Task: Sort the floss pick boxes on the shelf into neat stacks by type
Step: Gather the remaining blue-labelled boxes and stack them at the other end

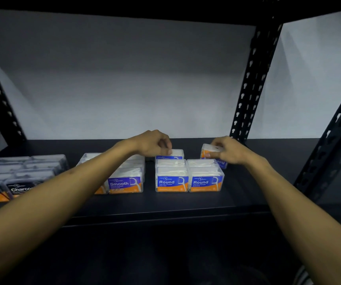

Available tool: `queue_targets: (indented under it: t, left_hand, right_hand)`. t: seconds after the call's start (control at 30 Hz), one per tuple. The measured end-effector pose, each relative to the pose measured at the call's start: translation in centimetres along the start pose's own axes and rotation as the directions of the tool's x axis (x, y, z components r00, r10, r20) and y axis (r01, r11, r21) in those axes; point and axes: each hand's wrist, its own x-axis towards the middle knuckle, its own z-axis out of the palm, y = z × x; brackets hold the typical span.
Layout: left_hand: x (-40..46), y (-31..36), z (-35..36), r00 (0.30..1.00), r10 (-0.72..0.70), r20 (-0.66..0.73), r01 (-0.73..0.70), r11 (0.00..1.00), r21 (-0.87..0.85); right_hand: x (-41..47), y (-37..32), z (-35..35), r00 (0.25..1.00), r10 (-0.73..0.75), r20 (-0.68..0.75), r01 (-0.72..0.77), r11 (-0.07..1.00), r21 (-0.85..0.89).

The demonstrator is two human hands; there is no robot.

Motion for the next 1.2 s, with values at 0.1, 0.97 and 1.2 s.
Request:
queue_targets:
  t: [0.1, 0.97, 1.2]
  left_hand:
    - [-0.1, 0.0, 0.1, 1.0, -0.001, -0.015, 0.001, 1.0, 0.008]
    - [-0.6, 1.4, 0.0, 0.998, -0.028, 0.059, 0.025, 0.999, 0.044]
    - [-0.5, 1.4, 0.1, 0.998, -0.029, 0.058, 0.028, 1.0, 0.013]
  right_hand:
    - [-0.1, -0.3, -0.1, 0.999, 0.015, -0.029, -0.013, 0.996, 0.089]
    - [-2.3, 0.4, 2.6, 0.993, 0.042, -0.112, 0.052, 0.694, 0.718]
    - [-2.2, 0.2, 2.7, 0.999, 0.049, -0.018, -0.025, 0.75, 0.662]
